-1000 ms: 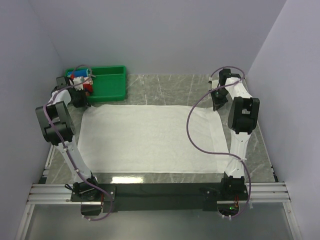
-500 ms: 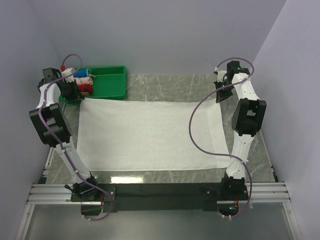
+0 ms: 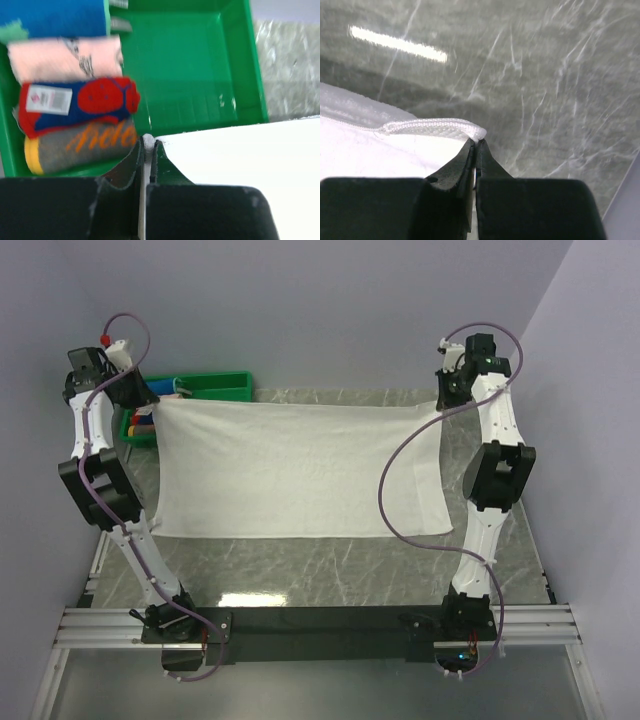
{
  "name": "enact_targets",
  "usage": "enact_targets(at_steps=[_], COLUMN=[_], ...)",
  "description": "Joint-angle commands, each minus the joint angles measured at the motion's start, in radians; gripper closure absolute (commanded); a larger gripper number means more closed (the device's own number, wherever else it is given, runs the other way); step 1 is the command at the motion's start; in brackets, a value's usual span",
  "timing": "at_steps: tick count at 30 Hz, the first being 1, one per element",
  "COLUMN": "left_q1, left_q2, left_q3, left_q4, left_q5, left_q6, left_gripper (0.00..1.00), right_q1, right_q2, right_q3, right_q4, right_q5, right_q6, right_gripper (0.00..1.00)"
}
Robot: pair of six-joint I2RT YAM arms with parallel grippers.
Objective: Roll the towels
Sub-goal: Fold the towel
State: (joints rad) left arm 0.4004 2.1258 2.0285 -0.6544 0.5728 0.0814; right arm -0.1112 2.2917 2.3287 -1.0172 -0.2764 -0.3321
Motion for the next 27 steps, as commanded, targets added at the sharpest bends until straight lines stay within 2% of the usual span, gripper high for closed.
enact_targets(at_steps=[1, 6, 12, 16, 17, 23, 27], left_q1=[0.012, 0.054, 0.084, 0.12, 0.132, 0.149, 0.15], left_q2=[0.02, -0.071, -0.148, -0.161, -0.158, -0.153, -0.175], left_q3=[0.075, -0.017, -0.119, -0.163, -0.183, -0.249, -0.327], left_q4=[0.094, 0.118, -0.101, -0.259, -0.298, -0.445, -0.407], left_q5=[-0.007, 0.058, 0.073, 0.024, -0.026, -0.114, -0.183], left_q6=[-0.051, -0.01, 0.199, 0.328, 0.342, 0.434, 0.425], left_gripper=[1.0, 1.0, 1.0, 1.0, 1.0, 1.0, 1.0], right_q1=[-0.008, -0.018, -0.021, -0.025, -0.025, -0.027, -0.034], right_q2=[-0.046, -0.218, -0.293, -0.321, -0.328, -0.307, -0.27], right_q3=[0.014, -0.23, -0.388, -0.479, -0.512, -0.525, -0.537], right_q4=[0.098, 0.233, 0.132, 0.069, 0.053, -0.096, -0.162], right_q5=[0.042, 0.052, 0.022, 0.005, 0.003, 0.022, 0.069], right_q6=[0.018, -0.016, -0.117, -0.157, -0.174, -0.226, -0.254], right_gripper=[1.0, 1.0, 1.0, 1.0, 1.0, 1.0, 1.0])
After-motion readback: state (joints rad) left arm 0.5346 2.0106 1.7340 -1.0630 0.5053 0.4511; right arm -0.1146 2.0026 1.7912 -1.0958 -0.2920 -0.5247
